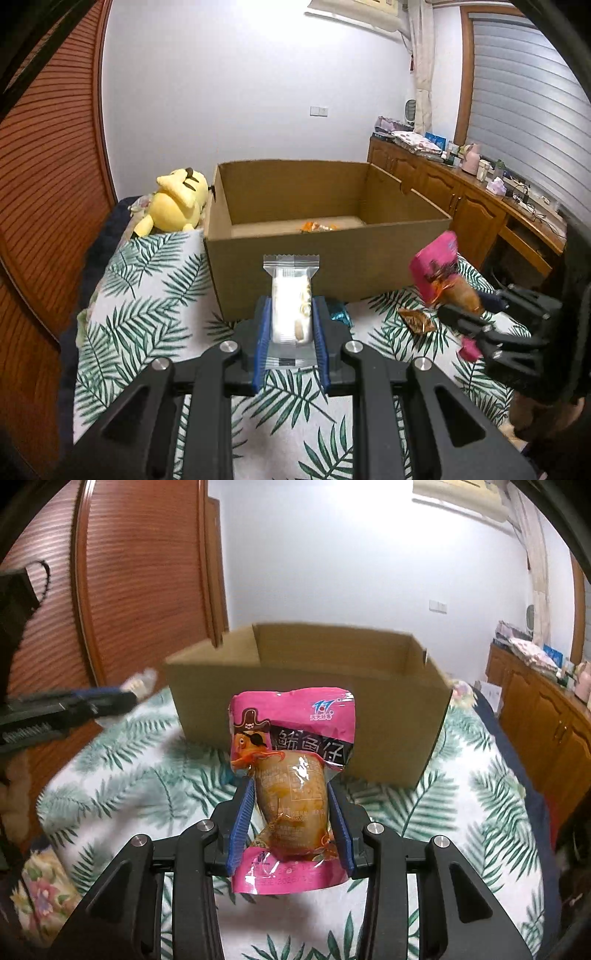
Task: Organize snacks
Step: 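Carry the white bar and pink packet up over the box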
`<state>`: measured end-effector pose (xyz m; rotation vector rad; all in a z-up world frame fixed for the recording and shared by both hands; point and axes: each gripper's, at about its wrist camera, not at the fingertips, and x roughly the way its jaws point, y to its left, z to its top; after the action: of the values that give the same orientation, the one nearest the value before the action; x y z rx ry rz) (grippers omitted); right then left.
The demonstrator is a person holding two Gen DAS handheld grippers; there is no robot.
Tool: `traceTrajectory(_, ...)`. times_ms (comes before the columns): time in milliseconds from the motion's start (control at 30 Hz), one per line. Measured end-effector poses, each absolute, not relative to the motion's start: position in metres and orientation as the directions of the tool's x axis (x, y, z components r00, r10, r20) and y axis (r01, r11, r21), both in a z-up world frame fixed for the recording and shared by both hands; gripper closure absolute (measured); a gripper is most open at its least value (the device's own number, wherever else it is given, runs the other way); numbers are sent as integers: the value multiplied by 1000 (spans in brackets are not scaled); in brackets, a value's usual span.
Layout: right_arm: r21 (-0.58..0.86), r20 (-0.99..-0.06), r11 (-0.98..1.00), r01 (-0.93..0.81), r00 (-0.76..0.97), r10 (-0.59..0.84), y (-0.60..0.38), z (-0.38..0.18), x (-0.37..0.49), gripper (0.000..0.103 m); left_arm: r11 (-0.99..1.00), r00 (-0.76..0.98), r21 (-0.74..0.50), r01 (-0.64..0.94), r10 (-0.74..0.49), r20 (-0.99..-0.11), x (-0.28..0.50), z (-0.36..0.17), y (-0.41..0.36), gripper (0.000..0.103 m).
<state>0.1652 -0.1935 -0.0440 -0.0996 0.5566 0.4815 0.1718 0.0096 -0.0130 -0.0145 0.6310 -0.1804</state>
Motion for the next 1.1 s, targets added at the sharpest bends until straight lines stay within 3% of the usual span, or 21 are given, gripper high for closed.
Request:
traceTrajectory(533,-3,-459,867,-499,771,442,-195,50,181,63,984,811,-34,176,-165,-562,194,27,8,84)
traceTrajectory(1100,-108,-471,852,-512,781,410,-181,63,201,63,985,812,-42,166,-160,-561,244,42,16,84)
